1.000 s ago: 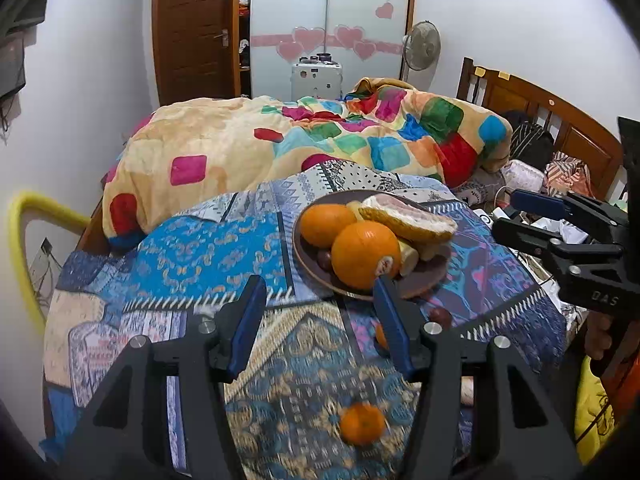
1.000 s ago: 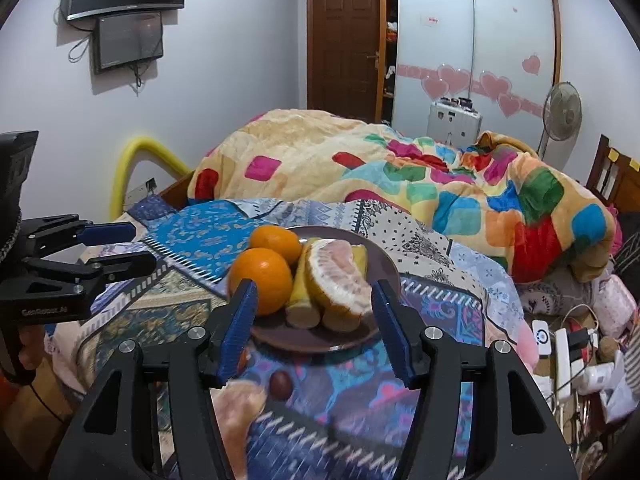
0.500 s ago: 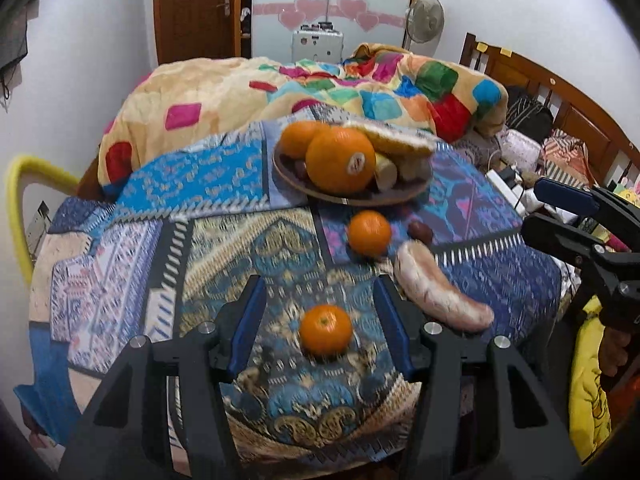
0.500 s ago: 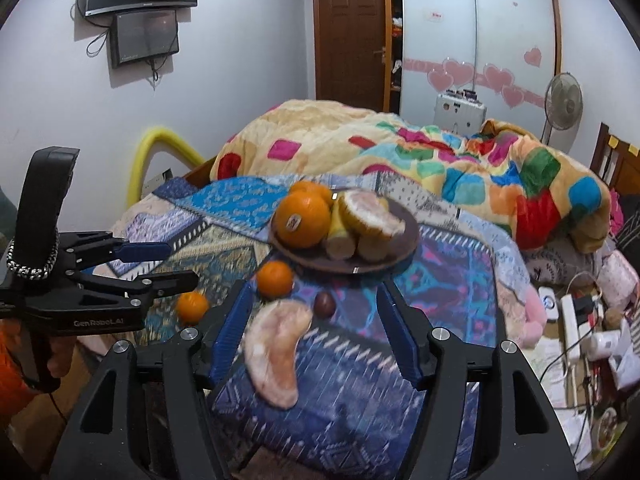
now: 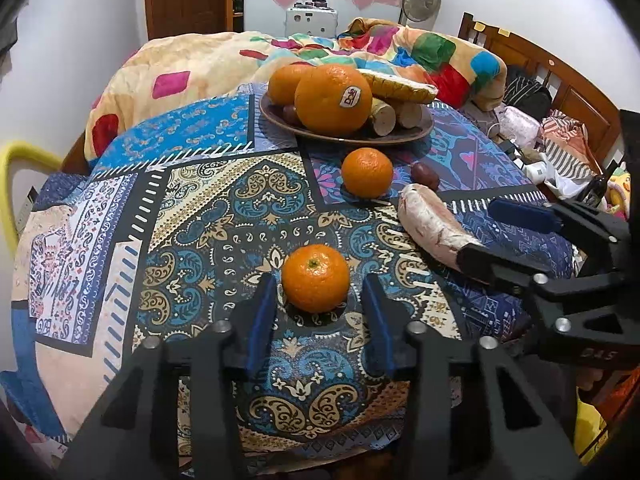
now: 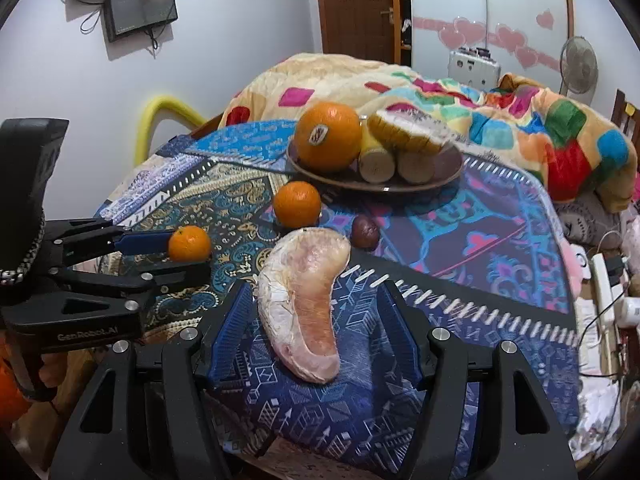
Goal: Organize fruits
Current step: 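Withdraw the right tool toward the second pomelo segment while the left tool moves to a mandarin, then grasp the second pink pomelo segment with the right tool while the left tool grasps a mandarin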
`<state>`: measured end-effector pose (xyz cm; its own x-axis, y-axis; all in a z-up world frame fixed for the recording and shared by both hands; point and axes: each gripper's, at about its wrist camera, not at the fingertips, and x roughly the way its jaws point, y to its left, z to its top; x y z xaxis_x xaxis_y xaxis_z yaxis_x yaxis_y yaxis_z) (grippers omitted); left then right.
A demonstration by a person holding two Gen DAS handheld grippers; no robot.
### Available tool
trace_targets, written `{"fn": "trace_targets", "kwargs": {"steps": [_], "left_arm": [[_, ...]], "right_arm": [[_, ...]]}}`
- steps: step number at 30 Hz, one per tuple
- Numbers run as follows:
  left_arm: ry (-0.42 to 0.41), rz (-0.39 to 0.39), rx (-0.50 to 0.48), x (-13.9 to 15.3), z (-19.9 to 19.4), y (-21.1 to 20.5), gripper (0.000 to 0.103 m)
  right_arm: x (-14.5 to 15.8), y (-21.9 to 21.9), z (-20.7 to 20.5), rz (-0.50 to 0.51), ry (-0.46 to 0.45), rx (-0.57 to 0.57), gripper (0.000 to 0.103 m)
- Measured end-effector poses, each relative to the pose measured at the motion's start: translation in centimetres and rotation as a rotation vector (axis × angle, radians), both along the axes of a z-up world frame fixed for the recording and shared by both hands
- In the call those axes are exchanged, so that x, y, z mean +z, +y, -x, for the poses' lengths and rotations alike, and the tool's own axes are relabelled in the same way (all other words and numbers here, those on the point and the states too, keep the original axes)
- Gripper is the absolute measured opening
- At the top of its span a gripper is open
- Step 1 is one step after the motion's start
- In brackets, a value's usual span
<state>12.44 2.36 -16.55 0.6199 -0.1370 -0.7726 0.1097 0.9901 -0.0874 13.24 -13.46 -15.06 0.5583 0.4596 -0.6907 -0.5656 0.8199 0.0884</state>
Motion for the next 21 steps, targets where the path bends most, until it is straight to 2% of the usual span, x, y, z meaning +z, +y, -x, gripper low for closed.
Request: {"fn": "trace_targets", "kwargs": {"steps": [5, 10, 13, 14, 15, 21], "left_arm": [[-0.016, 0.008, -0.008, 0.0, 0.1, 0.1, 0.037], [-0.021, 0.021, -0.007, -0.1, 0.1, 0.4, 0.034], [-0.025, 0.019, -0.007, -0.1, 0.1, 0.4, 0.033], [-0.027, 0.016, -0.007, -0.1, 0.1, 0.3, 0.033], [-0.028, 0.014, -0.007, -0.1, 0.2, 0.3, 0.033], [-0.036, 0.032, -0.006, 0.6, 0.6, 0.3, 0.033]], "right_arm": [[-1.0, 0.7, -0.8, 0.002, 0.031, 0.004, 0.061], [-1.1, 1.2, -0.8, 0.004, 0.015, 0.001, 0.061], [-1.1, 1.3, -0.7, 0.009, 0.007, 0.002, 0.054], [-1.0, 1.3, -0.7, 0.005, 0.011, 0.007, 0.049], [-1.0, 1.2, -0.6, 0.001, 0.017, 0.012, 0.039], [-0.7, 0.6, -0.6, -0.036, 0.059, 0.027, 0.038]]}}
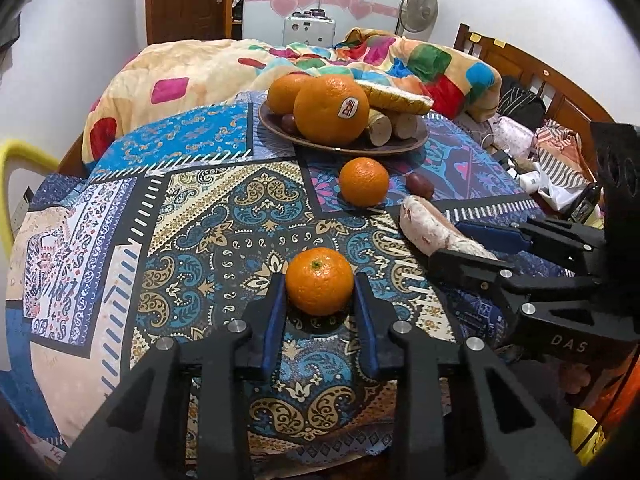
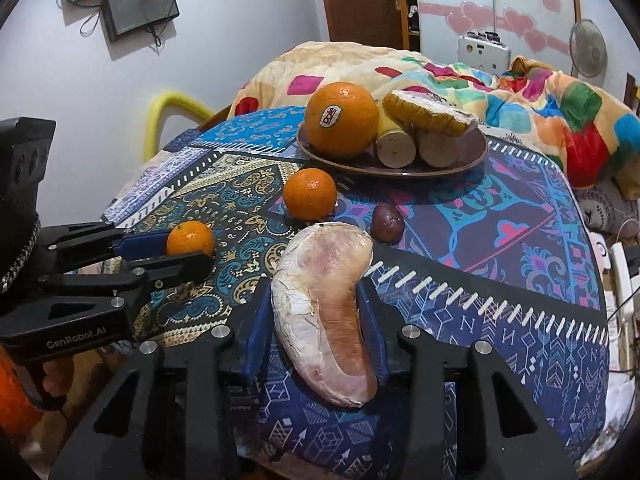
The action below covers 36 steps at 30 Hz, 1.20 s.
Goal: Organize fruits
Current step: 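Grasp the second pink pomelo segment with the right tool while the left tool grasps a mandarin, then lower the pomelo segment onto the plate with the right tool while the left tool places the mandarin there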
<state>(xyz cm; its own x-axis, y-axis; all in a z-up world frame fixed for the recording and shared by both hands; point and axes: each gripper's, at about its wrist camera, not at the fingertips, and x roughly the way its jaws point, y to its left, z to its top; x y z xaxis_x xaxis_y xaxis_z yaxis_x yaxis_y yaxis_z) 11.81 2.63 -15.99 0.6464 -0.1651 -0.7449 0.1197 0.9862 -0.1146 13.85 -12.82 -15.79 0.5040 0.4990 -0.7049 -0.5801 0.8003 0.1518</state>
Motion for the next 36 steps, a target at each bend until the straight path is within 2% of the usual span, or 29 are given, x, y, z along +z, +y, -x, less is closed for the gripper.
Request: {"fn": "trace_targets", "kwargs": {"steps": [7, 23, 36], "left_arm": [[-0.048, 0.000, 0.001, 1.8, 0.4, -0.2, 0.033], [-0.152, -0.015, 0.013, 5.9, -2.9, 0.3, 0.033], [-0.158, -0.040, 0.015, 5.6, -8.6, 1.2, 0.033]], "right_arm": [[1.0, -1.3, 0.4, -0.034, -0.003, -0.016, 0.038], [6.4, -2.9, -1.8, -0.054, -0.166, -0.087, 0.038], [8.0, -2.2, -5.9, -0.064, -0.225, -0.101, 0.038]]}}
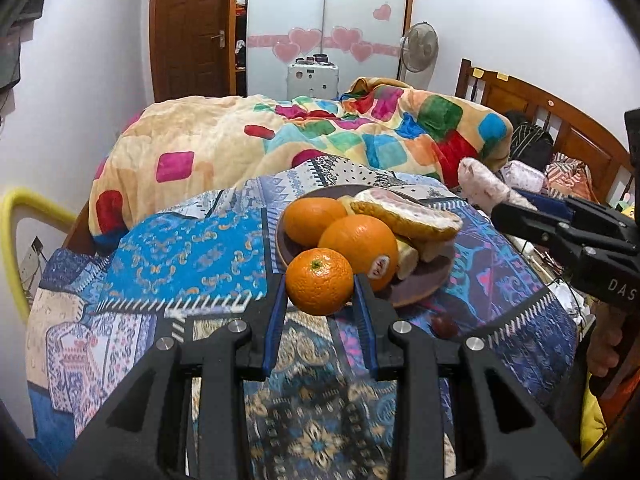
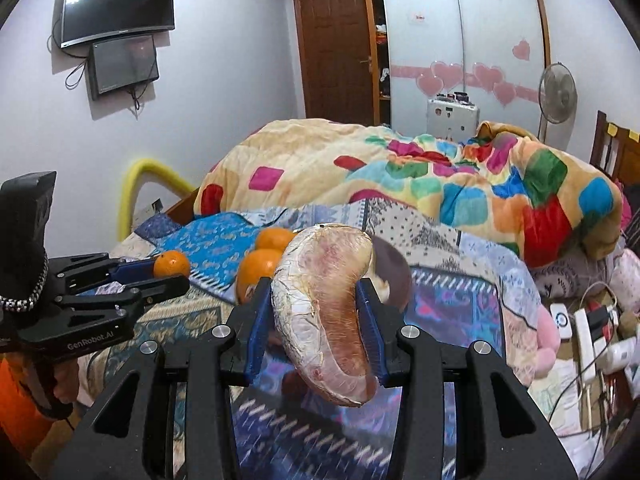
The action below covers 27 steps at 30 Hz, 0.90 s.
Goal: Organize fruits
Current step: 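Lower the pomelo segment onto the plate with the right tool while the left tool places the mandarin there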
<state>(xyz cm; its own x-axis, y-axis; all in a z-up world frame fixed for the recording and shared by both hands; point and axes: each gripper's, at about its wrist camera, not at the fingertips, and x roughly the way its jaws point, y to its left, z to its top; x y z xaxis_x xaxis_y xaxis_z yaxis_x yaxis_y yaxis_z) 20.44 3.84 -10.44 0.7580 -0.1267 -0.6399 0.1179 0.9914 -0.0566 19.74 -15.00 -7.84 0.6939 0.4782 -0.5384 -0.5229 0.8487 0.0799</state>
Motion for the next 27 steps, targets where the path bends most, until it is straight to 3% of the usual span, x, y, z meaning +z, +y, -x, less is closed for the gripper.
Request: {"fn": "trace_targets", "kwargs": {"steps": [14, 27], "left_arm": [[-0.017, -0.020, -0.009, -0.4, -4.4, 0.7, 0.033], [-0.022, -0.019, -0.007, -0.5, -6.1, 1.1, 0.033]], "right_arm": [[-0.9, 3.9, -5.6, 0.074, 0.004, 0.039, 0.038], [-2.8, 6.1, -9.4, 0.108, 0.120, 0.089, 0.039]]}}
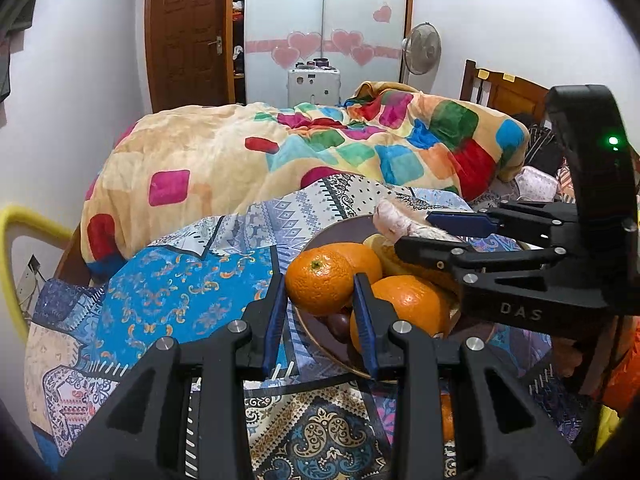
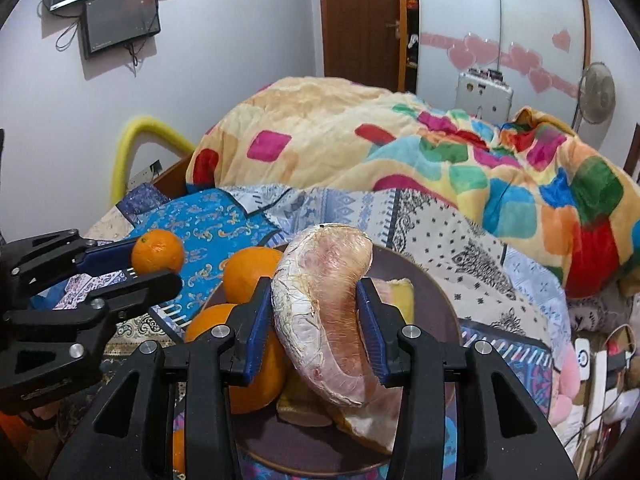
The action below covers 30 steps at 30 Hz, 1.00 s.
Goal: Organize fruits
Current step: 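Lower the pomelo segment onto the plate with the right tool while the left tool places the mandarin there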
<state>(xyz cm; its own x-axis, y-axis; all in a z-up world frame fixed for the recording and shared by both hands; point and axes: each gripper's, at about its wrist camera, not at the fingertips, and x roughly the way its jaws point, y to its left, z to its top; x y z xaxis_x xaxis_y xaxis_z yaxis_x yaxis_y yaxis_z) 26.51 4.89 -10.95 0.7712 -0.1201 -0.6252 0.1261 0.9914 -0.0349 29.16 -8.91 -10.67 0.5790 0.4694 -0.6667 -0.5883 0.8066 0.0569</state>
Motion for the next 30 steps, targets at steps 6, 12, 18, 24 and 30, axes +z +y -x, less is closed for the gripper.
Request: {"fn": "trace_targets", "kwargs": {"steps": [6, 12, 18, 24, 30], "left_arm": [[0.009, 0.002, 0.000, -0.2, -0.2, -0.2, 0.033], [0.007, 0.004, -0.015, 0.3, -0.3, -1.1, 0.033], [0.009, 0.006, -0.051, 0.9, -0.6, -2.7, 0.033], [0.058, 0.001, -0.068, 0.1, -1.9, -4.2, 0.033], [0.071, -0.007, -0.063, -0.1, -2.5, -4.5, 0.034]], "right_arm": [[0.6, -0.6, -0.1, -0.024, 0.007, -0.001, 0.043], [1.6, -1.8, 1.6, -0.022, -0.046, -0.007, 0.044], [2.3, -4.0, 2.6, -0.031, -0.081, -0.031, 0.047], [2.1, -5.3, 2.9, -0.028, -0.110, -0.048, 0.047], [1.5, -5.8, 2.7, -0.037, -0.110, -0.047, 0.047]]}}
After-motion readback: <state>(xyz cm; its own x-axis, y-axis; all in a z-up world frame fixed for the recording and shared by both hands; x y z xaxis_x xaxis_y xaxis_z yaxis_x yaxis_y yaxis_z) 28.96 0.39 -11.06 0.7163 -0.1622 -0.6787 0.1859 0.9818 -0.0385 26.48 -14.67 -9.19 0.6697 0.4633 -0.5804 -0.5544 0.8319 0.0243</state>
